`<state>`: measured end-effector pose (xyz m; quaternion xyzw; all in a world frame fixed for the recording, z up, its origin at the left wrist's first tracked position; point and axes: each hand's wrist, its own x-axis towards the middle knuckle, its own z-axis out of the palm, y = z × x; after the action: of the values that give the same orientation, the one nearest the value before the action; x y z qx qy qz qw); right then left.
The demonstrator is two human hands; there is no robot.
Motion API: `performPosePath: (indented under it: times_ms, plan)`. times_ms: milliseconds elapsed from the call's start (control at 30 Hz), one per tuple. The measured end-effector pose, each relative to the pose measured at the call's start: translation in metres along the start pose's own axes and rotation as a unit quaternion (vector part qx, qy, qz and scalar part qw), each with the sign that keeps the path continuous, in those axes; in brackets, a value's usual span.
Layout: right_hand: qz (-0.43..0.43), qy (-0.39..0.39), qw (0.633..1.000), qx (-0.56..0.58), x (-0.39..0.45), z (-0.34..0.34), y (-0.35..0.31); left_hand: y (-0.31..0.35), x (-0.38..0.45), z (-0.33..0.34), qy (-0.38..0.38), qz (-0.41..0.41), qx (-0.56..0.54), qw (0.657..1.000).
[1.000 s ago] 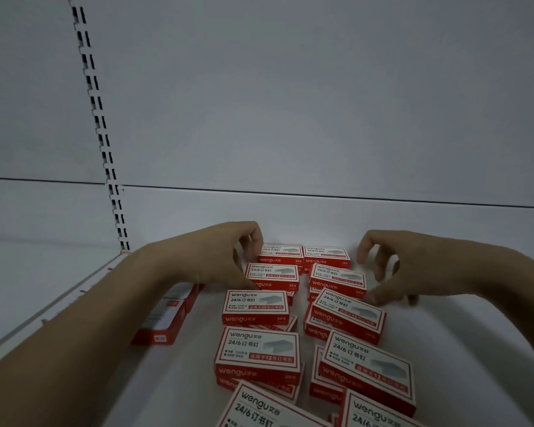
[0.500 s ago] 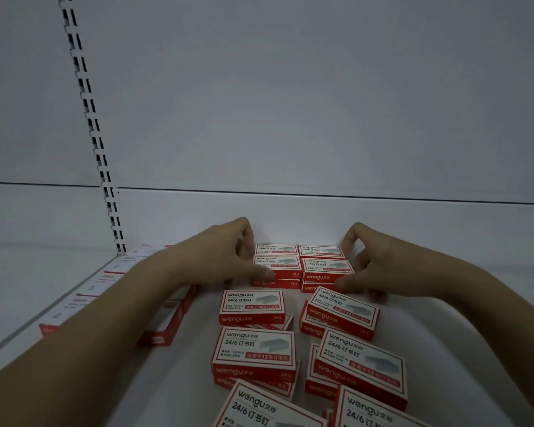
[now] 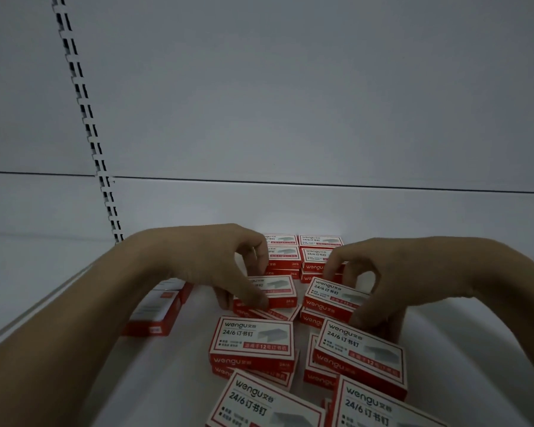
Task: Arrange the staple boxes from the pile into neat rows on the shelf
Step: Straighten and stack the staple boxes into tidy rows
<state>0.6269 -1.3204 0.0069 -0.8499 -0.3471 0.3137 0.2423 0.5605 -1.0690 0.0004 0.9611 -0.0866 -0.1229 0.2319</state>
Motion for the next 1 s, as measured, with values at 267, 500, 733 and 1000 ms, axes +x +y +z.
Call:
performPosePath:
  times_ms: [267, 500, 733, 1000]
  plan:
    - [-0.020, 0.008, 0.999, 0.031, 0.011, -0.004, 0.010, -0.016, 0.003, 0.002, -0.022, 0.055, -0.082, 0.995]
    - [-0.014, 0.037, 0.999, -0.037, 0.012, 0.008, 0.004, -0.010, 0.009, 0.012, 0.063, 0.060, 0.013, 0.996]
    - [-0.017, 0.116, 0.990, -0.080, -0.001, 0.001, -0.008, 0.005, -0.005, 0.007, 0.083, 0.039, 0.051, 0.994]
    - [-0.017, 0.115, 0.987, -0.115, 0.011, 0.007, 0.002, 0.005, 0.004, 0.016, 0.106, 0.043, 0.103, 0.988]
